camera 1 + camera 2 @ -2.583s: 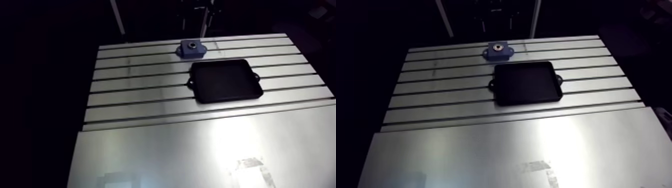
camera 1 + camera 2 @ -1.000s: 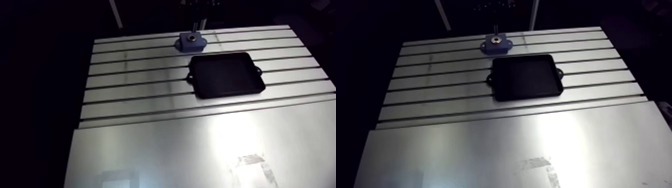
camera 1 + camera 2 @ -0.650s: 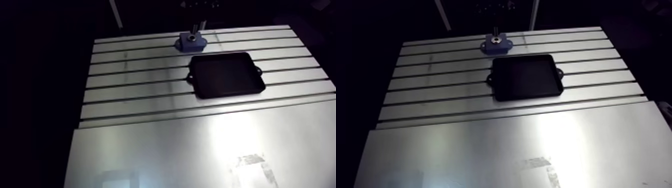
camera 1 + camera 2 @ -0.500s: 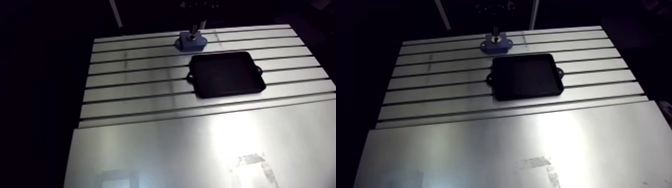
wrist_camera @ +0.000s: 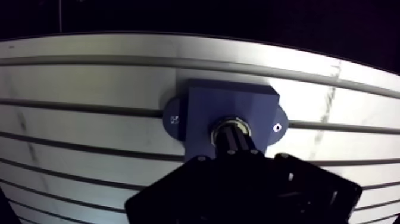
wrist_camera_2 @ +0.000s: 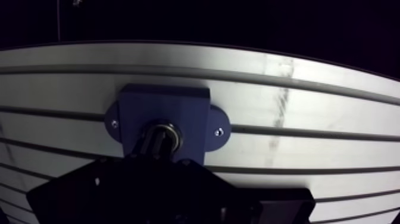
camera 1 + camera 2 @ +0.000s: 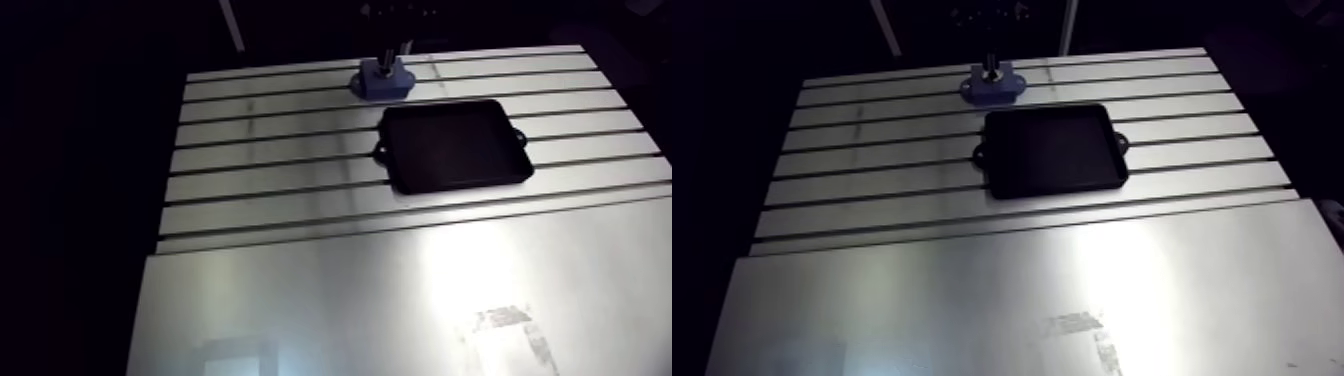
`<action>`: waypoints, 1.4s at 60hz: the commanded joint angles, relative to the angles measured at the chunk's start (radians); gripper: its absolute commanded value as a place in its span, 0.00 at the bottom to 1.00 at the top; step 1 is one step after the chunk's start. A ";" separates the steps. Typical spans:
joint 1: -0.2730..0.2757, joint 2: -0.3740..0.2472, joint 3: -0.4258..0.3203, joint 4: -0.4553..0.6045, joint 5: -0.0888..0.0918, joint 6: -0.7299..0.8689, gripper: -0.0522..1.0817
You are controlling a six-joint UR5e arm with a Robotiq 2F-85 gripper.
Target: Pick up the bearing and press it into the housing until flush.
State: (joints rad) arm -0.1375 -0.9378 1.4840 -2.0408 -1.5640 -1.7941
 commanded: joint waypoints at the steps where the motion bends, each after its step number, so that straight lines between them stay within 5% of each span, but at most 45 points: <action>1: -0.001 0.003 0.000 0.000 -0.001 0.000 1.00; 84: -0.001 0.014 0.005 -0.005 -0.001 -0.015 1.00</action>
State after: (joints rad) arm -0.1381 -0.9229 1.4918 -2.0455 -1.5662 -1.8086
